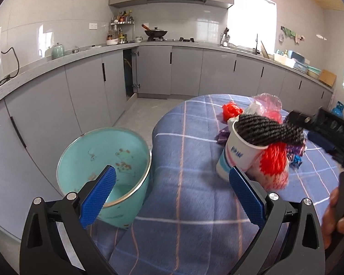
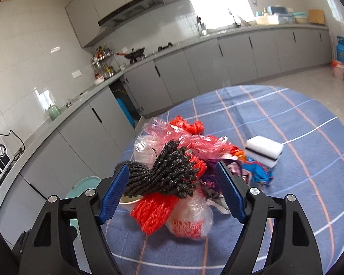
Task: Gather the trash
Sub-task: 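Grasp the black knitted scrubber with the right tool while the left tool reaches toward the paper cup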
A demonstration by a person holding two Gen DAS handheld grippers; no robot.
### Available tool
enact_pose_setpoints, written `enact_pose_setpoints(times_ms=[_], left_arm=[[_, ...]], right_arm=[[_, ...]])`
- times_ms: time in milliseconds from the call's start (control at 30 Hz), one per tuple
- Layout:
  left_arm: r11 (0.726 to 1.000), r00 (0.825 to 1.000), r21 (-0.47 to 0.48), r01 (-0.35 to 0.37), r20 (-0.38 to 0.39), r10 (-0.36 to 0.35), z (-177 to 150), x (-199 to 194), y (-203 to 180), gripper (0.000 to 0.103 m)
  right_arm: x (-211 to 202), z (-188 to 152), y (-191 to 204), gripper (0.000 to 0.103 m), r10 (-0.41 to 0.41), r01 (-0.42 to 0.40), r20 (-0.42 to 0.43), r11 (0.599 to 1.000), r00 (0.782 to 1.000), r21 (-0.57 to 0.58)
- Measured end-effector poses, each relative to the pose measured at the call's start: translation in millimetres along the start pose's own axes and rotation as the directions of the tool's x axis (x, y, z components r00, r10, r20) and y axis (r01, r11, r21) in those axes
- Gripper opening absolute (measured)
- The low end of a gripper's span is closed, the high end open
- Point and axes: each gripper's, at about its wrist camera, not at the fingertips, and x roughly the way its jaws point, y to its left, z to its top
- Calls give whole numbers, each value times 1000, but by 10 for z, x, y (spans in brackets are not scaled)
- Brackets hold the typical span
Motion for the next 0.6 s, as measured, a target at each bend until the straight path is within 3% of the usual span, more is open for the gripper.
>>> enact_pose_setpoints(times_ms=[33, 100, 233, 433, 600], left_arm=[[1000, 1000, 2, 1, 0, -1, 22, 24, -21, 97], [1000, 1000, 4, 2, -3, -2, 67, 80, -58, 97], [1000, 1000, 6, 6, -13, -6, 142, 171, -132, 97], [1000, 1000, 6, 9, -19, -9, 251, 282, -225, 97], [1000, 999, 6, 22, -30, -21, 344, 415, -347, 97]], right_arm=[[44, 0, -11, 66, 8, -8, -12, 1000, 1000, 6], [102, -11, -11, 42, 20, -20, -32, 1000, 999, -3], [110, 1, 14, 18, 49, -50, -37, 998, 998, -23], [-105, 151, 33, 13, 87, -85, 39, 996, 995, -41], [-216, 350, -60, 13, 67, -66, 111, 998, 992, -19]])
